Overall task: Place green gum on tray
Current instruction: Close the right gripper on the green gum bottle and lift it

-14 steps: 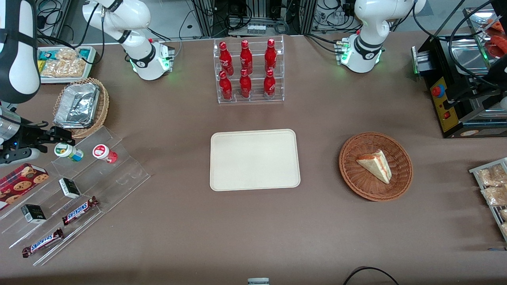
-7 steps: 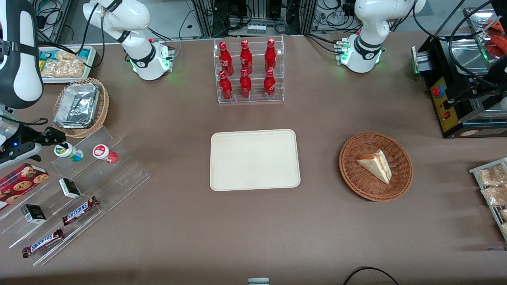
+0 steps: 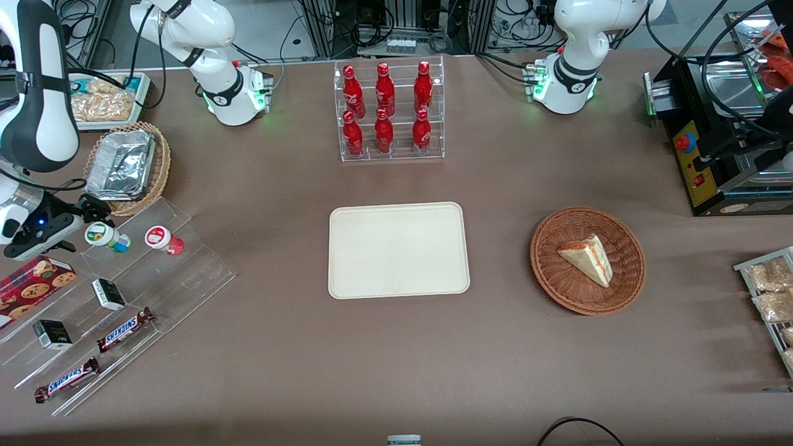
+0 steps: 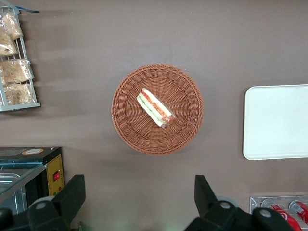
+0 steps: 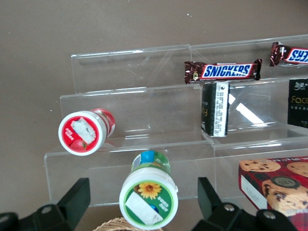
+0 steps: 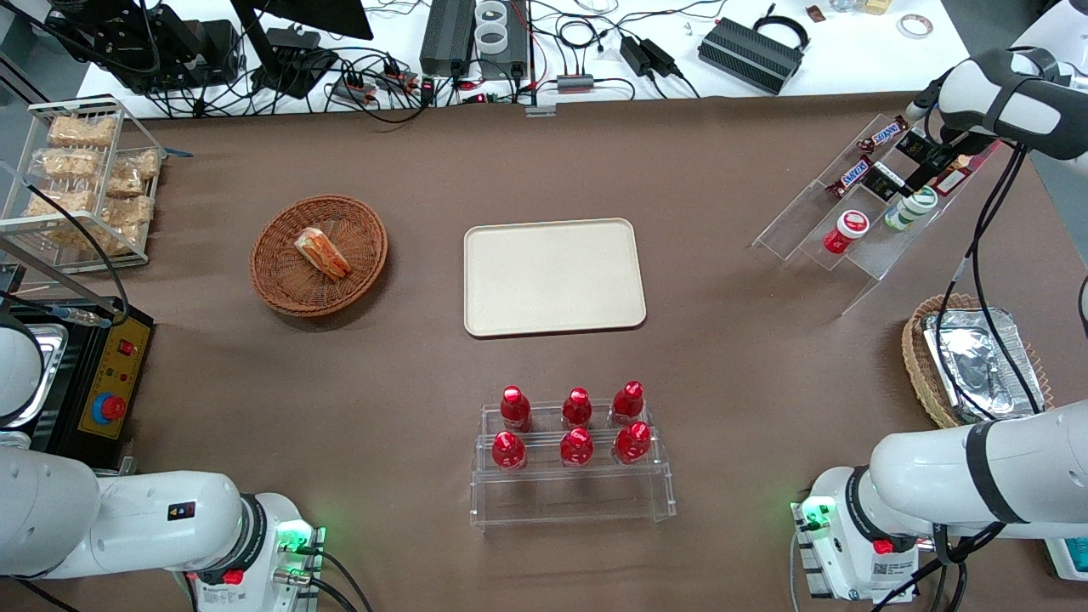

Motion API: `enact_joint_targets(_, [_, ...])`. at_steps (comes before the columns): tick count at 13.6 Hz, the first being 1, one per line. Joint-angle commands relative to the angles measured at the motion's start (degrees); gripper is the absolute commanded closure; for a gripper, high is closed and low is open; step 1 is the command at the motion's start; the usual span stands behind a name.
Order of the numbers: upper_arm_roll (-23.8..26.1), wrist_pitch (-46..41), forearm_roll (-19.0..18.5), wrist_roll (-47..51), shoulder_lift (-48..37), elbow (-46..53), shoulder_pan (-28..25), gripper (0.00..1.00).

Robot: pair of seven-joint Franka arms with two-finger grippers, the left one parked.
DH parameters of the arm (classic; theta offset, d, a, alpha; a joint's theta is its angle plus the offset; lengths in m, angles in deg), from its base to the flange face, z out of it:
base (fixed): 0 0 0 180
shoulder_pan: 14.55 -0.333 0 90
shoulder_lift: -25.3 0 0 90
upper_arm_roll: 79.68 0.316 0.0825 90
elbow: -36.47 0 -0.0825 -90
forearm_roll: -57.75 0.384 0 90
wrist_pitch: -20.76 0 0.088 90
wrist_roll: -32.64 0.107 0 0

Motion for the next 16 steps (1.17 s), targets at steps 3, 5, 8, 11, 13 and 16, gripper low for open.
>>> enact_joint_targets(3, [0.1,6.7,0.8,-2.2,-1.3,-5.2,1.4,0.01])
enact_joint_targets(5, [0.2,8.0,0.8,-2.2,-1.3,-6.6,1.9,0.01])
enact_joint_targets(8, [0.2,8.9,0.8,-2.3,-0.7,-6.6,1.9,0.01])
enact_joint_targets(11, [0.2,8.9,0.8,-2.9,-0.9,-6.6,2.0,0.04])
enact_joint_targets(13, [0.2,8.9,0.8,-3.7,-0.9,-6.6,2.1,0.24])
enact_joint_targets(16, [0.2,8.4,0.8,-3.9,-1.0,-6.4,2.1,1.00])
